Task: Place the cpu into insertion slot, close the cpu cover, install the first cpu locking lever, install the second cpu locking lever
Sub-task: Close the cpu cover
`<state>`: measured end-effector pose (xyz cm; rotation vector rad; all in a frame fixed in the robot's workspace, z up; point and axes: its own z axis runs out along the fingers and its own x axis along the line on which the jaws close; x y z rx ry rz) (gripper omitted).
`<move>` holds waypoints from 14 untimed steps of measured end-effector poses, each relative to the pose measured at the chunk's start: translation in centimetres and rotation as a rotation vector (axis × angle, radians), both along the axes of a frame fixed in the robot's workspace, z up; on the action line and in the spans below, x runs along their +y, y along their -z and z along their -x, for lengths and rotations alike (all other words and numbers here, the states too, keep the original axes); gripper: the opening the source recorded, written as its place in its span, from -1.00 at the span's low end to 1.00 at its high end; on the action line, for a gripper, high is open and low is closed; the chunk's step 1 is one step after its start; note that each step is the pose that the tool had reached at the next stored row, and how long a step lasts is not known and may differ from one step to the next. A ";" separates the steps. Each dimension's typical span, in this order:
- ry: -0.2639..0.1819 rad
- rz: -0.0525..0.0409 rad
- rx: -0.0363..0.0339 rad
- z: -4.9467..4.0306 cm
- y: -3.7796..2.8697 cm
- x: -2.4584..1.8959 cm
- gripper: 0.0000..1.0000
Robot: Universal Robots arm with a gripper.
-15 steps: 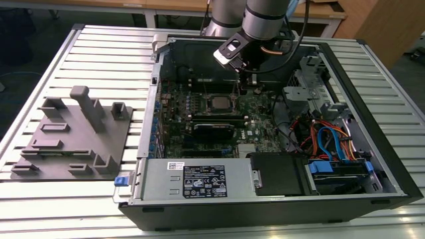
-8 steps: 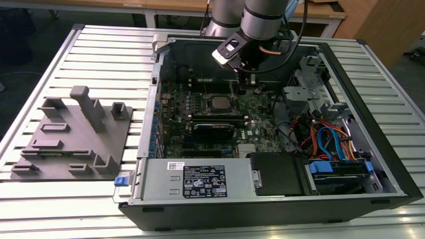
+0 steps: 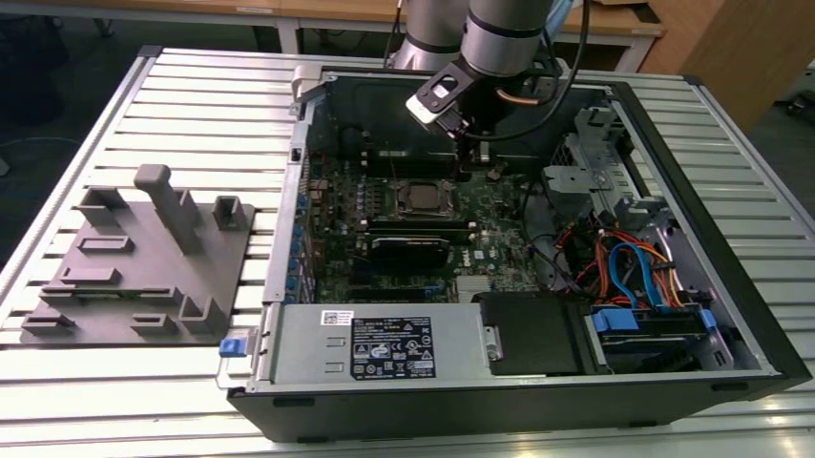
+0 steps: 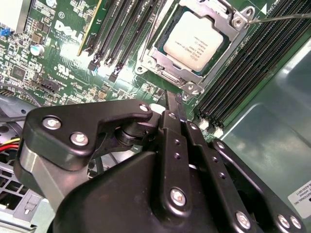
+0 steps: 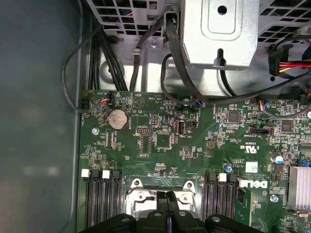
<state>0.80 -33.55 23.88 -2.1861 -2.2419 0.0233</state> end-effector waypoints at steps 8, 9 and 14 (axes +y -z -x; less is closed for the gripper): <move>0.000 0.0001 0.0003 0.95 0.36 -0.01 -0.80; 0.000 0.0000 0.0003 1.10 0.41 -0.01 -0.80; 0.000 0.0000 0.0004 1.81 0.64 -0.01 -0.80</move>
